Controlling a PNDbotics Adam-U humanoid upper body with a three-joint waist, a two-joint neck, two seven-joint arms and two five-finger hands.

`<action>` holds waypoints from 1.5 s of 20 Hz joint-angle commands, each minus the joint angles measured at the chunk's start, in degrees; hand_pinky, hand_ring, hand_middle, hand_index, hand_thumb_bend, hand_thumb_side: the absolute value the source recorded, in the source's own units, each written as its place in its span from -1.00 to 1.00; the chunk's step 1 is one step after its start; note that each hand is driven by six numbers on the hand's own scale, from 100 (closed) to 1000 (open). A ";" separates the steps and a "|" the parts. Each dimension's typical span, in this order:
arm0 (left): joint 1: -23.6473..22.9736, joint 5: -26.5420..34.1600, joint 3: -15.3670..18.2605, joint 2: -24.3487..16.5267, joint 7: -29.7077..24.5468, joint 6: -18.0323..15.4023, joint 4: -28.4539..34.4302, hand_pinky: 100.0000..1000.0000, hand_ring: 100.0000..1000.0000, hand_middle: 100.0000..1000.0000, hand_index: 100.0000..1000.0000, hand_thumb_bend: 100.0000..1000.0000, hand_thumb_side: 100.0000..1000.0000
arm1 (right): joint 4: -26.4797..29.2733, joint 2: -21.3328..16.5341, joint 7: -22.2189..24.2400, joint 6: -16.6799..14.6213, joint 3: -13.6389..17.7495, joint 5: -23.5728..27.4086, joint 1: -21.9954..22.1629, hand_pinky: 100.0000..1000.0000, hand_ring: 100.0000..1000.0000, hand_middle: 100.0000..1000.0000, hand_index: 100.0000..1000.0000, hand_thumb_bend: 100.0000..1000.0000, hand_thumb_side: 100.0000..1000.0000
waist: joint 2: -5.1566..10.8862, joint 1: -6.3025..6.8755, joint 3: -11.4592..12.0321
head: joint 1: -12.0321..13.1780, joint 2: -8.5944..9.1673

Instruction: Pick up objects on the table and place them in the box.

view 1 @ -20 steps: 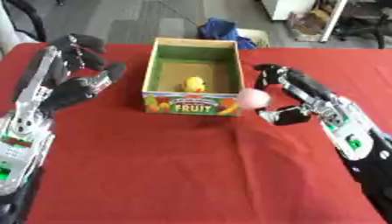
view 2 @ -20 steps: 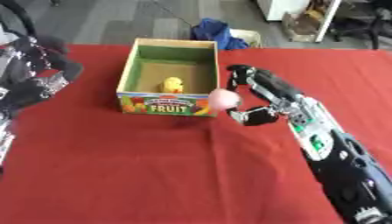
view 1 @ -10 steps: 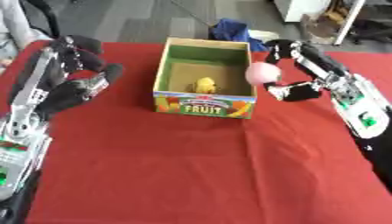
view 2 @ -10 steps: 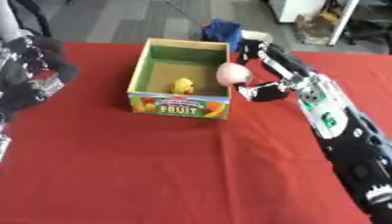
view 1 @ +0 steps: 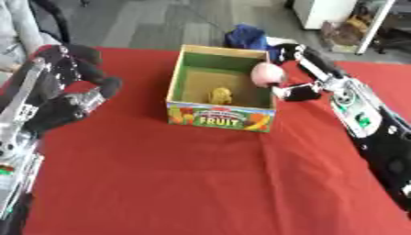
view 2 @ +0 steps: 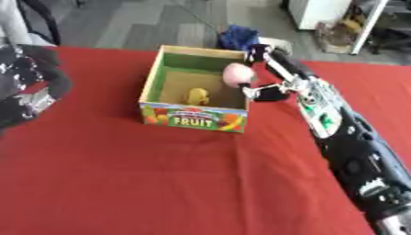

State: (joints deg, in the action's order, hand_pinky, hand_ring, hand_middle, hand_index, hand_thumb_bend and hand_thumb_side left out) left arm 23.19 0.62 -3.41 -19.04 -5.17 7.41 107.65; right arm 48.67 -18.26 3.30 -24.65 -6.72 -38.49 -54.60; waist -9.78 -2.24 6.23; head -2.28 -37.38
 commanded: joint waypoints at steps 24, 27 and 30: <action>1.11 0.36 0.08 -0.04 -0.37 -0.13 1.54 0.15 0.05 0.04 0.28 0.25 -0.51 | -0.87 2.14 1.30 -0.59 1.53 -6.77 -2.43 0.65 1.00 0.39 0.76 -0.20 -0.24 | 0.82 -0.15 1.21 | -0.84 0.60; 0.48 0.19 0.53 -0.19 0.08 -0.15 1.41 0.15 0.04 0.04 0.28 0.25 -0.50 | 3.94 0.64 0.53 -0.54 0.69 0.56 -1.13 0.62 1.00 0.29 0.67 -0.42 -0.40 | 0.83 -0.07 0.38 | -0.19 0.20; -0.61 -0.09 1.23 -0.39 0.77 -0.10 1.10 0.15 0.04 0.03 0.27 0.24 -0.50 | 12.07 -1.98 0.44 0.47 -0.53 11.54 1.25 0.61 1.00 0.24 0.62 -0.49 -0.45 | 0.83 -0.04 -0.87 | 0.90 -0.36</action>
State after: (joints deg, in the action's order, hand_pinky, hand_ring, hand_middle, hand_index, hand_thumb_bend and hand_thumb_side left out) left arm 22.09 0.68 -2.95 -18.60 -4.85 7.38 107.98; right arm 56.90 -17.75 4.00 -24.51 -7.01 -30.92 -52.41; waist -10.06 -2.58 5.17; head -1.83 -37.33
